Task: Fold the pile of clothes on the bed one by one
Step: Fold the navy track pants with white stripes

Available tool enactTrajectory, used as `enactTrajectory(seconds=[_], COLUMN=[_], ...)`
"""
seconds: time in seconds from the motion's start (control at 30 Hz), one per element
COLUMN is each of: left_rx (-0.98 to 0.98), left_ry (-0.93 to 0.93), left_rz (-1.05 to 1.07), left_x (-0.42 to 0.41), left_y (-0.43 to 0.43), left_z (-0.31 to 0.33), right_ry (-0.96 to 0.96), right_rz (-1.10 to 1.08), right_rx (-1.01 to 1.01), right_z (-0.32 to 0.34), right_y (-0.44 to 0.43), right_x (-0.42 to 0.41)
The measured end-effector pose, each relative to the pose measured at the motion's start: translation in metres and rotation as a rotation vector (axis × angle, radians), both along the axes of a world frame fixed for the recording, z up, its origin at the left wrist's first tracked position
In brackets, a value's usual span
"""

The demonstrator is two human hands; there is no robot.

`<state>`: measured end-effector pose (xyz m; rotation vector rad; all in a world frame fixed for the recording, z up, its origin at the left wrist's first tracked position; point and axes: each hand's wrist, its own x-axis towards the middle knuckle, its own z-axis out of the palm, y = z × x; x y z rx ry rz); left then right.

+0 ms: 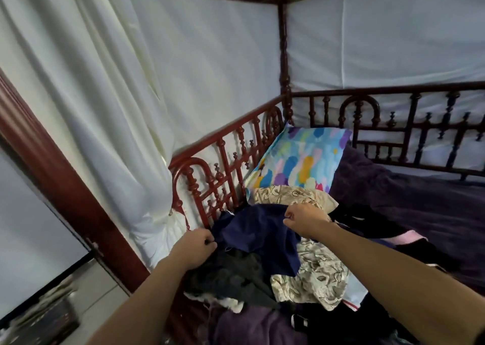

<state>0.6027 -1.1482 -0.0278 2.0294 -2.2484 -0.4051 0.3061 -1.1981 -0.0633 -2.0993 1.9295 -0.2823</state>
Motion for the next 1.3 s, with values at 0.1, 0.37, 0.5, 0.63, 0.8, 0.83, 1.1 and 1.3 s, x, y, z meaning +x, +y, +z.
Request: enactTrajectory(seconds=[0.1, 0.37, 0.5, 0.63, 0.8, 0.83, 1.1, 1.3], left_rx=[0.054, 0.222, 0.355, 0.390, 0.417, 0.436, 0.341, 0.239], left_ry=[-0.005, 0.014, 0.009, -0.070, -0.243, -0.266, -0.255, 0.252], left_rz=[-0.070, -0.170, -0.233, -0.240, -0.281, -0.275, -0.265, -0.146], left_x=[0.029, 0.067, 0.062, 0.057, 0.050, 0.050, 0.057, 0.055], left_y=[-0.054, -0.174, -0.213, -0.248, -0.305, -0.312, -0.333, -0.363], left_z=[-0.016, -0.081, -0.132, -0.175, -0.237, -0.250, -0.293, -0.231], right_ry=[-0.030, -0.038, 0.011, 0.015, 0.042, 0.079, 0.143, -0.399], right_rz=[-0.073, -0.206, -0.267, -0.247, -0.075, -0.047, -0.132, -0.611], right_rx=[0.083, 0.238, 0.314, 0.370, 0.440, 0.463, 0.406, 0.367], right_z=[-0.025, -0.094, -0.142, -0.192, -0.264, -0.276, -0.302, -0.258], right_y=[-0.038, -0.104, -0.141, -0.182, -0.212, -0.213, -0.229, -0.232], right_x=[0.029, 0.063, 0.054, 0.062, 0.100, 0.106, 0.114, 0.112])
